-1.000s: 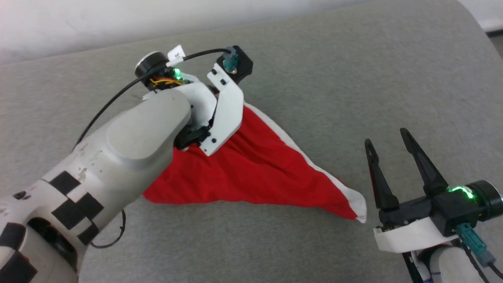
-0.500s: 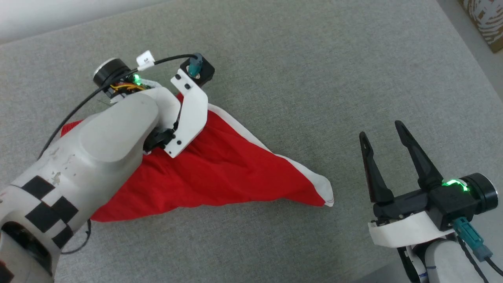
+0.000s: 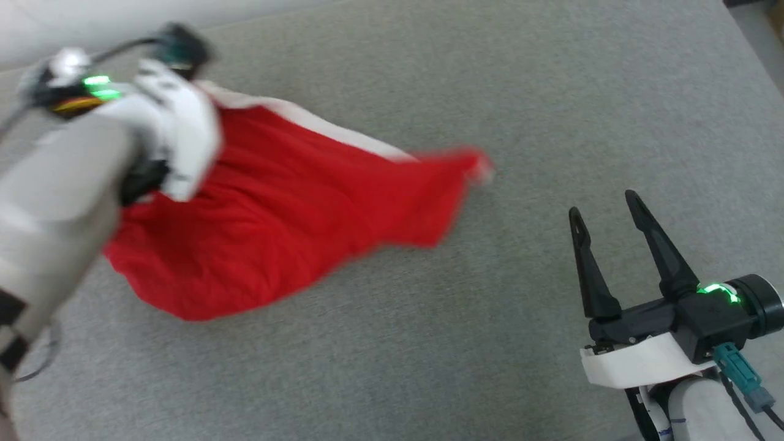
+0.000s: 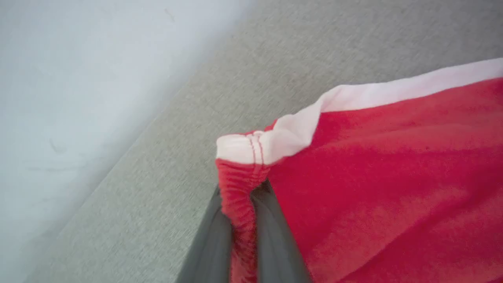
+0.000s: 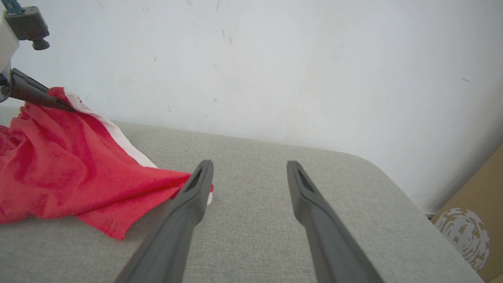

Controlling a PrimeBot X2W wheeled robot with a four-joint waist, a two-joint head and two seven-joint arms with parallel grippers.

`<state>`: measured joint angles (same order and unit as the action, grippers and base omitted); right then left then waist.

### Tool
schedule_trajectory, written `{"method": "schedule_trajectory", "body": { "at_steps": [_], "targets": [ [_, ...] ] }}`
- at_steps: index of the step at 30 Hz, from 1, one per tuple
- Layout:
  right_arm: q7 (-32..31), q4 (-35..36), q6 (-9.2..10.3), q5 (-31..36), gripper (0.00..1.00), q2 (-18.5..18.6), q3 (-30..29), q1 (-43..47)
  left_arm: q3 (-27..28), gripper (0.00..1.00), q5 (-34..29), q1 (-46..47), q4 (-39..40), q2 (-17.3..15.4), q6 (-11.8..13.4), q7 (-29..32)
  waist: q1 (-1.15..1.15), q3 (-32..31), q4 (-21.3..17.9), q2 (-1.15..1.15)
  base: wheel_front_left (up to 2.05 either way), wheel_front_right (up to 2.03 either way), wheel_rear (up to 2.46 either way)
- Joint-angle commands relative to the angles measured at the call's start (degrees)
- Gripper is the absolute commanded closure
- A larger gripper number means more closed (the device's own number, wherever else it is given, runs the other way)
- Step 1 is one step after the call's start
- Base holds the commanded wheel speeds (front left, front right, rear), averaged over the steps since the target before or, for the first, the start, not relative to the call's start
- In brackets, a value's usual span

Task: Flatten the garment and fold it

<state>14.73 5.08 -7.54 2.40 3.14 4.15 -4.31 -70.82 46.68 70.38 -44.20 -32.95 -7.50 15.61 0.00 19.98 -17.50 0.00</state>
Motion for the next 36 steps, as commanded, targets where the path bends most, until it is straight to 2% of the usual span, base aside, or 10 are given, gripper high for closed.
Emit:
{"method": "schedule_trajectory", "body": {
  "at_steps": [1, 8, 9, 10, 17, 22, 26, 29, 32, 36],
  "targets": [
    [0.27, 0.11, 0.05, 0.42, 0.0, -0.25, 0.52, 0.16, 0.15, 1.0, 0.56, -0.5, -3.5, -0.97, 0.05, -0.6, 0.0, -0.31, 0.81, 0.0, 0.0, 0.0, 0.0],
    [0.27, -0.16, 0.05, 0.47, 0.0, -0.25, 0.67, -0.17, 1.38, 1.0, 3.09, -4.23, -11.97, -0.23, 0.78, -2.85, 0.0, 0.1, 1.21, 0.0, 0.0, 0.0, 0.0],
    [0.27, -0.17, 0.05, 0.5, 0.0, -0.25, 0.42, -0.05, 1.65, 0.79, 3.46, -4.48, -12.7, 0.34, 0.79, -3.45, 0.0, -0.02, 1.59, 0.0, 0.0, 0.0, 0.0],
    [0.27, -0.21, 0.05, 0.58, 0.0, -0.22, 0.21, 0.1, 1.71, 0.0, 3.39, -4.43, -13.16, 0.88, 0.77, -4.45, 0.0, -0.2, 2.1, 0.0, 0.0, 0.0, 0.0],
    [0.27, -0.39, 0.05, 1.08, 0.0, 0.5, -0.37, 1.25, 2.24, 0.0, 0.72, -1.91, -12.81, 3.43, 1.46, -17.85, 0.0, -3.67, 6.87, 0.0, 0.0, 0.0, 0.0],
    [0.27, -0.72, 0.05, 1.21, 0.0, 1.23, -0.13, 2.63, 1.21, 0.0, -1.38, 0.51, -10.66, 4.13, 1.02, -20.57, 0.0, -6.18, 10.23, 0.0, 0.0, 0.0, 0.0],
    [0.27, -0.89, 0.05, 1.35, 0.0, 1.39, 0.05, 3.37, -0.12, 0.0, 0.55, 0.96, -5.89, 5.01, 0.15, -13.62, 0.0, -7.57, 11.41, 0.0, 0.0, 0.0, 0.0],
    [0.27, -1.03, 0.05, 1.31, 0.0, 1.44, 0.33, 3.53, -1.6, 0.0, 2.71, 0.08, 2.33, 4.81, 0.05, -6.08, 0.0, -7.97, 11.36, 0.0, 0.0, 0.0, 0.0],
    [0.27, -1.0, 0.05, 1.14, 0.0, 1.4, 0.84, 3.62, -2.35, 0.0, 5.44, -2.33, 11.93, 3.14, 0.03, 3.98, 0.0, -7.83, 10.64, 0.0, 0.0, 0.0, 0.0],
    [0.27, -1.07, 0.05, 0.7, 0.0, 1.18, 1.4, 3.02, -2.49, 0.0, 4.54, -7.37, 21.89, 0.1, 0.03, 16.42, 0.0, -6.6, 8.89, 0.0, 0.0, 0.0, 0.0]
  ]
}}
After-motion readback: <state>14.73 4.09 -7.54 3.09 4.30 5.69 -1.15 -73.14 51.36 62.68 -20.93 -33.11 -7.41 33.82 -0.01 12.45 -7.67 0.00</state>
